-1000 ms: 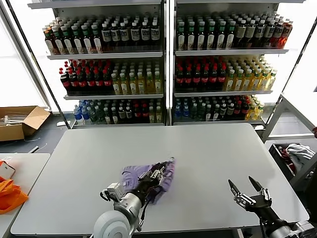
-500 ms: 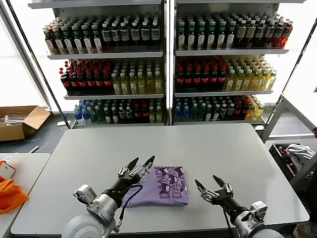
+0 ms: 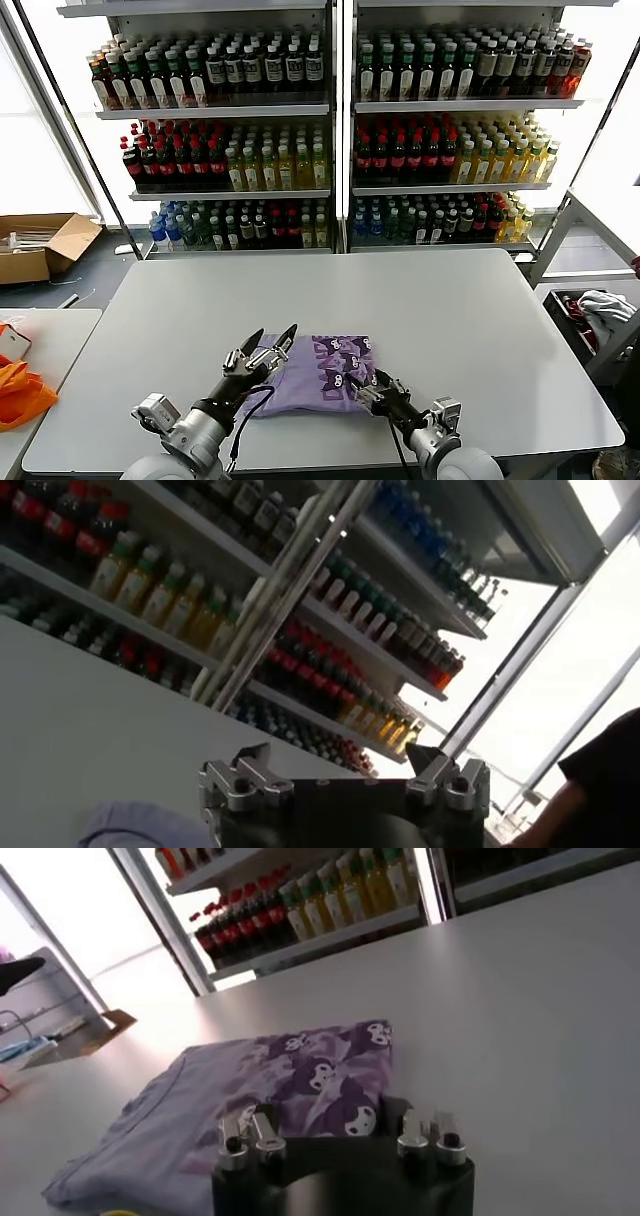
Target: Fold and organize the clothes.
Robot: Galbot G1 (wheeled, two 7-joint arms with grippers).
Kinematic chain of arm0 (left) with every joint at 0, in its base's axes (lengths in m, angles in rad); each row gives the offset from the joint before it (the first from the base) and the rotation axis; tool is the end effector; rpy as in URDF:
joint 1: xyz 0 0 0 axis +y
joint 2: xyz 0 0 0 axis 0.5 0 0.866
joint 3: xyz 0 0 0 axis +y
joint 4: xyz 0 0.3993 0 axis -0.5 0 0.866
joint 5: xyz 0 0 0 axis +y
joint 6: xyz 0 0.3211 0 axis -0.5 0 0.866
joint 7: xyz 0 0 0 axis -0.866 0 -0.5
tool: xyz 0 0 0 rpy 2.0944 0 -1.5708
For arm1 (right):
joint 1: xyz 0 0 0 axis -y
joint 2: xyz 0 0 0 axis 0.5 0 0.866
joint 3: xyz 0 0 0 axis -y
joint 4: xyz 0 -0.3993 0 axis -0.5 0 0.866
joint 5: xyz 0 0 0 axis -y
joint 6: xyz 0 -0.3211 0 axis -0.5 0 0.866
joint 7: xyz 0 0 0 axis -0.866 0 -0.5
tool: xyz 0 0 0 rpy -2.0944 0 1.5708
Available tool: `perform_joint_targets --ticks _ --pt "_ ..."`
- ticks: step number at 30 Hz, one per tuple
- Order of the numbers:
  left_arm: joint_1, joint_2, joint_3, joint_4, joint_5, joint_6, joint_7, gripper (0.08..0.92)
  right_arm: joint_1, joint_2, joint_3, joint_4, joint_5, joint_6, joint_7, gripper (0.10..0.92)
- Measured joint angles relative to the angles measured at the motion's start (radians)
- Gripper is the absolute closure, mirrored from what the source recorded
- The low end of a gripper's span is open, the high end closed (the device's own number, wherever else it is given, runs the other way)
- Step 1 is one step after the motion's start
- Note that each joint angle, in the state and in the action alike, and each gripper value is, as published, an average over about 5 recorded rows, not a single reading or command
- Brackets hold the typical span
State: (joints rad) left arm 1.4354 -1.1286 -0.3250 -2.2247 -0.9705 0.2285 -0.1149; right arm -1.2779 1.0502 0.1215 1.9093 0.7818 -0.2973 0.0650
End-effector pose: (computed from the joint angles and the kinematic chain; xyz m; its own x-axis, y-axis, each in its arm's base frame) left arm 0.1533 0.0418 -0.2851 -0.8903 0.4447 0.0984 0.3082 0.7472 -0.5888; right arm 0.1998 -0.0428 -0.3683 -0.7756 -0.5005 0.3846 -0.3624 0.8520 0.3779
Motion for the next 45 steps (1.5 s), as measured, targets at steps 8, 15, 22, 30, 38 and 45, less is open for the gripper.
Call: perform_joint_targets --ticks 8,15,22,30,38,45 --pt "0.013 -0.014 -0.009 0.004 0.013 0.004 0.003 0.177 0.009 0.009 -0.023 -0.005 0.012 -0.004 0.018 0.613" --pt "0.039 -0.020 -0.034 0.002 0.018 0.003 0.006 0.177 -0.005 -0.005 0.001 0.001 -0.008 -0.005 0.015 0.812" --pt "0.047 -0.043 -0.061 -0.001 0.019 0.004 0.008 0.177 -0.043 -0.047 0.068 0.029 -0.028 -0.012 -0.017 0.878" --pt "0.036 -0.062 -0.065 0.000 0.021 0.005 0.010 0.177 -0.104 -0.099 0.179 0.072 -0.079 -0.023 -0.060 0.878" --pt "0.008 -0.060 -0.062 0.016 0.027 0.010 0.002 0.177 -0.156 -0.107 0.270 0.102 -0.140 -0.004 -0.082 0.718" --pt "0.019 -0.058 -0.079 0.006 0.031 0.006 0.007 0.177 -0.151 -0.085 0.324 0.145 -0.195 0.015 -0.072 0.519"
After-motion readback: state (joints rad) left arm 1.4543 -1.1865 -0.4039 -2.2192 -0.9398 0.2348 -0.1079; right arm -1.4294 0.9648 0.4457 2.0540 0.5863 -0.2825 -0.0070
